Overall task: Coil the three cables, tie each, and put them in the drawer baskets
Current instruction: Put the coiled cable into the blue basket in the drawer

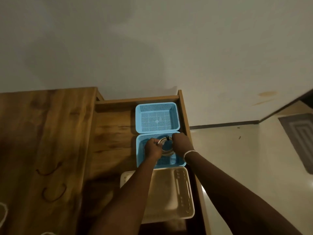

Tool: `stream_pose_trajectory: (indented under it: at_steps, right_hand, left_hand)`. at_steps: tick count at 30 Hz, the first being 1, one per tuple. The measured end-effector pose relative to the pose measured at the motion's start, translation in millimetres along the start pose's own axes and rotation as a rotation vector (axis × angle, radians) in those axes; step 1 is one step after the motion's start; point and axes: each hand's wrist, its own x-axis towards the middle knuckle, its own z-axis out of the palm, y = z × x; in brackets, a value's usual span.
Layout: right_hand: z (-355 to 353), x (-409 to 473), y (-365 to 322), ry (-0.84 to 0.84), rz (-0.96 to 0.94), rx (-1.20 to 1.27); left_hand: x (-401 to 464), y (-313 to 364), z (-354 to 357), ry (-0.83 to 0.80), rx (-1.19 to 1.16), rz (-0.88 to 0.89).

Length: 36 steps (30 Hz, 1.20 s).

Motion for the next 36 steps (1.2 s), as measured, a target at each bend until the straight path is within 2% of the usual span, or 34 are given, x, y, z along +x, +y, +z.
stream_pose_trajectory:
  at_steps: [8,14,20,25,30,33,36]
  right_hand:
    - [11.2,10.0,-4.0,0.001,-0.037,-0.035]
    - [16.7,8.5,-1.4,0.014,-0.055,-0.008]
    - [31.8,-1.5,5.0,0.049,-0.088,-0.015]
    - [15.4,-6.0,-6.5,0.138,-0.089,-0.011]
    - [-11.1,-4.7,-67.9,0.254,-0.211,0.058]
    - [-13.2,-17.5,-141.8,0.296,-0.445,0.118]
    - [-1.6,-45.4,-226.3,0.244,-0.740,0.174]
  left_hand:
    - [14.0,-6.9,4.9,0.020,0.076,0.051]
    - [16.9,-10.0,3.2,-0.024,0.164,0.107]
    - [11.3,-9.7,-2.5,-0.101,0.147,0.161]
    - [1.6,-4.0,-30.4,-0.106,0.116,0.185]
    - [-16.5,-10.5,-104.1,0.057,-0.004,0.225]
    - [-45.0,-17.7,-177.5,0.269,-0.141,0.246]
    - [-88.1,-42.0,-260.9,0.487,-0.210,0.221]
